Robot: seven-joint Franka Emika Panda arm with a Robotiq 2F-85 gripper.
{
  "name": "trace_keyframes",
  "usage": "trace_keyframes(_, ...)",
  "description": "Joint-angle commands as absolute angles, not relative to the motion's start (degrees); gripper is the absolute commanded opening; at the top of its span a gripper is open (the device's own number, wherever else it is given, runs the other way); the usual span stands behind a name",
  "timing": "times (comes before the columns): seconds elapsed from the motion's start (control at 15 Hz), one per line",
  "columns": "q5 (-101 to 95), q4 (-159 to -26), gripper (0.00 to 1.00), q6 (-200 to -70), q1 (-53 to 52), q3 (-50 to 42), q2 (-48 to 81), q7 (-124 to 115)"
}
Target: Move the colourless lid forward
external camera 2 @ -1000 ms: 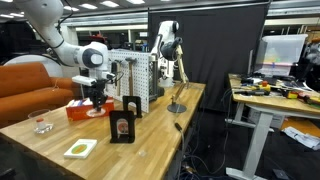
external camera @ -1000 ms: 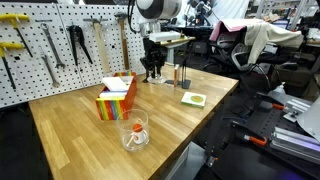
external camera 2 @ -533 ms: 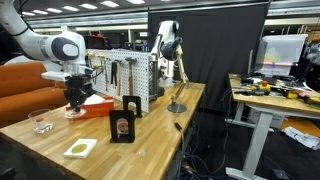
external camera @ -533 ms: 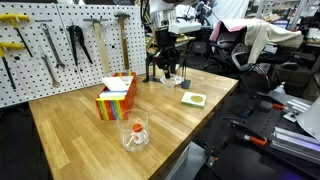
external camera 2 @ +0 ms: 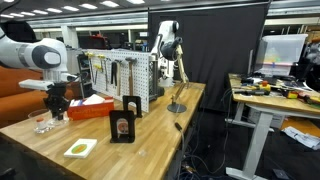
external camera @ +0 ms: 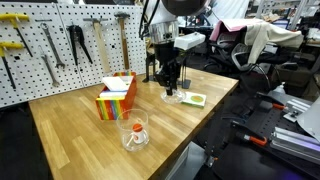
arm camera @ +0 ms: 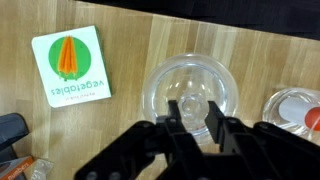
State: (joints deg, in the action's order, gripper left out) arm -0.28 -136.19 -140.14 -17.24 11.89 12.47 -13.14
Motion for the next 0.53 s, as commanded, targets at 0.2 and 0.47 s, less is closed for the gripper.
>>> trace_keyframes(0.2,-4.8,-137.8,0.08,-143.9,-17.9,11.2,15.1,-16.6)
trace_keyframes(0.47,-5.7,-136.4,0.08,-144.7,-18.2,11.0,18.0,-16.8)
